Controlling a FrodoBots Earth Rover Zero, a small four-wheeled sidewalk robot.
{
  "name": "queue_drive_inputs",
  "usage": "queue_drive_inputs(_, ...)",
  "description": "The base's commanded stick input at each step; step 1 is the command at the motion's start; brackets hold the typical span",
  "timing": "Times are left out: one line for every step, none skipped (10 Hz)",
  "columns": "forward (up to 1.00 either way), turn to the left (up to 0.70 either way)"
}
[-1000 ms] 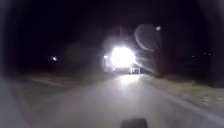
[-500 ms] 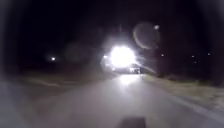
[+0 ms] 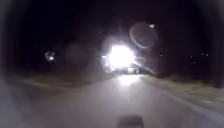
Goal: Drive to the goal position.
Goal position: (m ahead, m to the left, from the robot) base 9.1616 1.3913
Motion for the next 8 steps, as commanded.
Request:
queue_drive_inputs(0.85,0.00)
queue_drive_inputs(0.85,0.00)
queue_drive_inputs(0.85,0.00)
queue_drive_inputs(0.85,0.00)
queue_drive_inputs(0.85,0.00)
queue_drive_inputs(0.85,0.00)
queue_drive_inputs(0.85,0.00)
queue_drive_inputs(0.85,0.00)
